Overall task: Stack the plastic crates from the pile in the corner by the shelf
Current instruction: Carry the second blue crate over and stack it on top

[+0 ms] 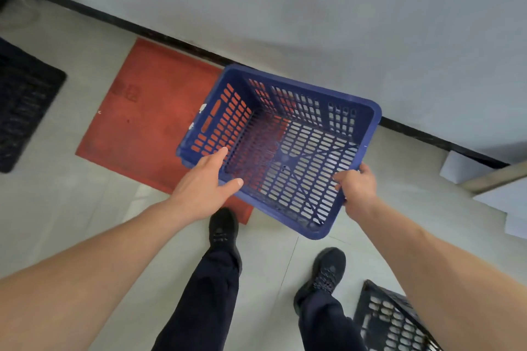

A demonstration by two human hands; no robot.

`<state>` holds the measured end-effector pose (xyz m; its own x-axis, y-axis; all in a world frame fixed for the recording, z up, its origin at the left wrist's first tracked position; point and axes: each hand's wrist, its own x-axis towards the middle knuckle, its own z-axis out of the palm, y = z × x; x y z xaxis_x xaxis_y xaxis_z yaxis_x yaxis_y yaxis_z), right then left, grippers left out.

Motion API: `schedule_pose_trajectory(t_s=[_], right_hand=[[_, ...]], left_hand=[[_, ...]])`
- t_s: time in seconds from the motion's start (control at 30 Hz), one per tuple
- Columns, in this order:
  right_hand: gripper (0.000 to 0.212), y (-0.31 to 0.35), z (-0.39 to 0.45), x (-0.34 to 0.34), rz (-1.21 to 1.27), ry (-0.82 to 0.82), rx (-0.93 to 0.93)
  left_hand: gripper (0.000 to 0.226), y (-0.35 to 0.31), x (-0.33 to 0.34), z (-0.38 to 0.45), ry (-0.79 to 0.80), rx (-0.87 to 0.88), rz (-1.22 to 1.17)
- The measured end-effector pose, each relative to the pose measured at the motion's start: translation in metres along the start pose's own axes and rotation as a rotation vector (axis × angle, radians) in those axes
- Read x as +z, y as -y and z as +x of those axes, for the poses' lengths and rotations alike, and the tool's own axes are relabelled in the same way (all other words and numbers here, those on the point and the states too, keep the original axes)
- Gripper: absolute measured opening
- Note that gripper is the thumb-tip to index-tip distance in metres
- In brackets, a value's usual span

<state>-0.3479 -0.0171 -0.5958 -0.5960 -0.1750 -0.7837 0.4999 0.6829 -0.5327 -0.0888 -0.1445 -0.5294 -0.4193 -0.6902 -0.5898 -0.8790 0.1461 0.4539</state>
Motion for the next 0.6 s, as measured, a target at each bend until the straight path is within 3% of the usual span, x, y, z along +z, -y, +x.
schedule_pose_trajectory(t_s=[0.6], right_hand=[[0.028, -0.035, 0.08, -0.029, 0.065, -0.15, 0.215]], left_hand=[[0.079, -0.014, 0.054, 0.087, 0.117, 0.022, 0.092]])
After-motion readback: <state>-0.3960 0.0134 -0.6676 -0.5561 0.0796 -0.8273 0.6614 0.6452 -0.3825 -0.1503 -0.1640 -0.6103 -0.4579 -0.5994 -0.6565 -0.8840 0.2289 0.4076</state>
